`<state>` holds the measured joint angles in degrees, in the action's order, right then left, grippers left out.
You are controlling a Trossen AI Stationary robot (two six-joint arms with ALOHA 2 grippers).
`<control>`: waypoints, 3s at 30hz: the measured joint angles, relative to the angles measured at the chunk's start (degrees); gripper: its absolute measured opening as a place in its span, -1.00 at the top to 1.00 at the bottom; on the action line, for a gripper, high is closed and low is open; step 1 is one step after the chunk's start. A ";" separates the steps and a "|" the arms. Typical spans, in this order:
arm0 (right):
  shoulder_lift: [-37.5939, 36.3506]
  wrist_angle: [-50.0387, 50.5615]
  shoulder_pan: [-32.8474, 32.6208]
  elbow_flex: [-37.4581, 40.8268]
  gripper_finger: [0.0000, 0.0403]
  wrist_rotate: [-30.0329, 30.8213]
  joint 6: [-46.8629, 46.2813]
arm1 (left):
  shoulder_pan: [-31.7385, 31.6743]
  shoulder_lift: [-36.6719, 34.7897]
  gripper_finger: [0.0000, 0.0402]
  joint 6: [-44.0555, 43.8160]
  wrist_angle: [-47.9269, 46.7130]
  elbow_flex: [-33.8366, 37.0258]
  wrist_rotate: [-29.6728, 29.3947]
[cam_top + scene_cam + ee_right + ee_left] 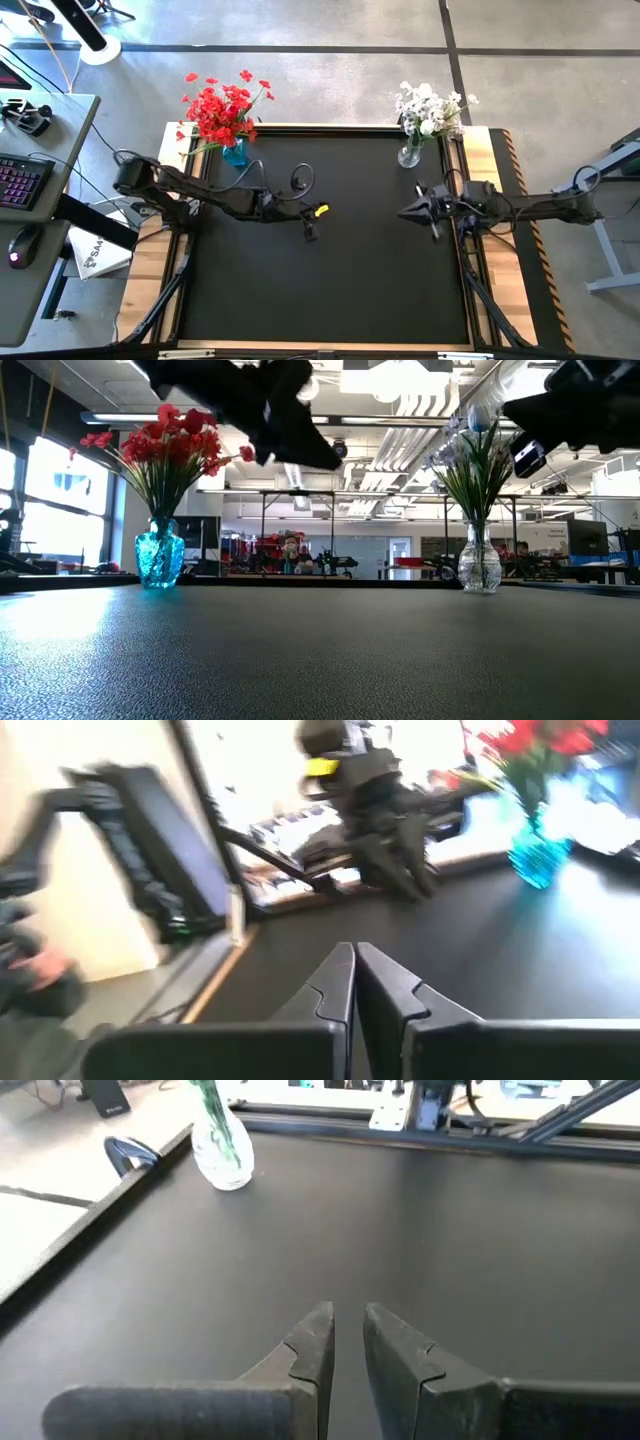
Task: Sort flowers into vase by color
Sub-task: Return to Home Position
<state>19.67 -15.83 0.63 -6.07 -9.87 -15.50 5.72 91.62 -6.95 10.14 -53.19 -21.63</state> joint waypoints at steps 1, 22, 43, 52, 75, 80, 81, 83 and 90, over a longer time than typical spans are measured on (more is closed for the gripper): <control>-0.70 -2.86 -0.12 1.69 0.98 -0.74 0.64 | 0.00 -1.26 0.77 0.32 -1.22 0.00 -0.02; -2.90 -7.79 -0.05 5.49 1.00 -10.10 6.59 | -1.77 -58.18 0.77 -0.40 2.99 35.65 1.87; -2.86 -6.93 -0.05 5.49 1.00 -10.06 2.03 | -1.77 -91.29 0.77 4.21 -7.99 52.52 11.16; -2.85 -0.27 -0.05 5.51 1.00 -9.99 2.04 | -1.77 -87.72 0.77 4.86 -8.24 52.50 12.13; -2.85 10.95 -0.01 5.51 1.00 13.36 -6.56 | -1.77 -87.13 0.77 4.62 -8.11 52.50 12.11; -2.85 10.94 -0.01 5.51 1.00 13.24 -6.98 | -1.77 -87.13 0.77 4.61 -8.11 52.50 12.11; -2.85 10.96 -0.01 5.51 1.00 13.24 -6.98 | -1.77 -87.13 0.77 4.60 -8.11 52.50 12.11; -2.85 10.95 -0.01 5.51 1.00 13.16 -6.98 | -1.77 -87.13 0.77 4.60 -8.11 52.50 12.11; -2.85 10.96 -0.01 5.54 1.00 13.09 -6.98 | -1.77 -87.13 0.77 4.60 -8.11 52.50 12.11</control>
<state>16.82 -4.86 0.62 -0.54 3.22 -22.48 3.95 4.49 -2.35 2.02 -0.69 -9.52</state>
